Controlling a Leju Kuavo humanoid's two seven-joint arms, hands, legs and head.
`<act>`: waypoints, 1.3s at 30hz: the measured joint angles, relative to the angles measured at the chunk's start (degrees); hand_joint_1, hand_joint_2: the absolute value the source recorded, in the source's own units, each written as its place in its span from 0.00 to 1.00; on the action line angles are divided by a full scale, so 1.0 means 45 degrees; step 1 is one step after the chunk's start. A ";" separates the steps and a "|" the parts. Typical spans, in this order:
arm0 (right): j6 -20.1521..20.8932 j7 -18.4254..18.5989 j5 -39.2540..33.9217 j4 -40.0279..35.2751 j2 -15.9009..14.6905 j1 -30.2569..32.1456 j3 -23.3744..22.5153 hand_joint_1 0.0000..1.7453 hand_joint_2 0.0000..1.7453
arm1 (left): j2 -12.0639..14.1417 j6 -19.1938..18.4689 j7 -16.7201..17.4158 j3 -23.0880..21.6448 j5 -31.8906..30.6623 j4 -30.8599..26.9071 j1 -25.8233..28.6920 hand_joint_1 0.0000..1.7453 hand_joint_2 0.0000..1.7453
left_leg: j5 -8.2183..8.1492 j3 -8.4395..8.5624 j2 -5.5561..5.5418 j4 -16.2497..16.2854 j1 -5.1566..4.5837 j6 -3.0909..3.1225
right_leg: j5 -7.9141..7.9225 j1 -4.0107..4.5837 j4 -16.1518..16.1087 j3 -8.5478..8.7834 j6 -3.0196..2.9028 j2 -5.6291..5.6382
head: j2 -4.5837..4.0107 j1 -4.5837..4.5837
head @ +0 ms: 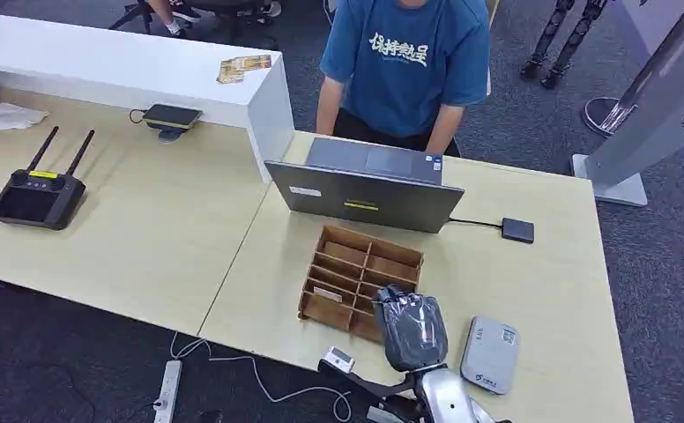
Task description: Pass the card to the sensor for recognition and then transmit it.
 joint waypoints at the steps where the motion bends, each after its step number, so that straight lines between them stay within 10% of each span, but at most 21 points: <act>1: -0.0093 -0.0020 0.0010 -0.0063 0.0000 0.0027 -0.0015 1.00 1.00 | 0.0000 0.0005 -0.0005 0.0000 0.0005 0.0000 0.0000 0.00 0.00 | 0.0000 0.0000 0.0000 0.0000 0.0000 0.0000 | 0.0000 0.0000 0.0000 0.0000 0.0000 0.0000 | 0.0000 -0.0005; 10: -0.2924 -0.0777 0.0918 -0.2737 0.0058 0.0822 -0.1722 1.00 1.00 | 0.0000 0.0151 -0.0170 0.0000 -0.0005 0.0000 0.0001 0.00 0.00 | 0.0000 0.0001 -0.0001 0.0001 -0.0001 0.0000 | 0.0001 -0.0001 0.0000 0.0002 0.0000 0.0000 | 0.0000 0.0000; 25: -0.2977 -0.1331 0.1190 -0.4570 0.0364 0.0673 -0.4579 1.00 1.00 | -0.0005 0.0122 -0.0058 -0.0019 -0.0471 0.0000 -0.0003 0.00 0.00 | 0.0001 0.0005 0.0000 0.0001 0.0000 0.0000 | 0.0008 0.0000 0.0001 0.0003 -0.0002 0.0003 | 0.0000 -0.0005; 39: -0.2822 -0.1559 0.0559 -0.3073 0.0418 -0.2225 -0.6383 1.00 1.00 | 0.0039 -0.0054 0.0175 -0.0364 -0.1253 0.0000 -0.0064 0.00 0.00 | 0.0018 0.0013 0.0000 0.0003 -0.0001 -0.0022 | 0.0023 0.0000 0.0002 0.0007 -0.0015 0.0007 | 0.0000 0.0000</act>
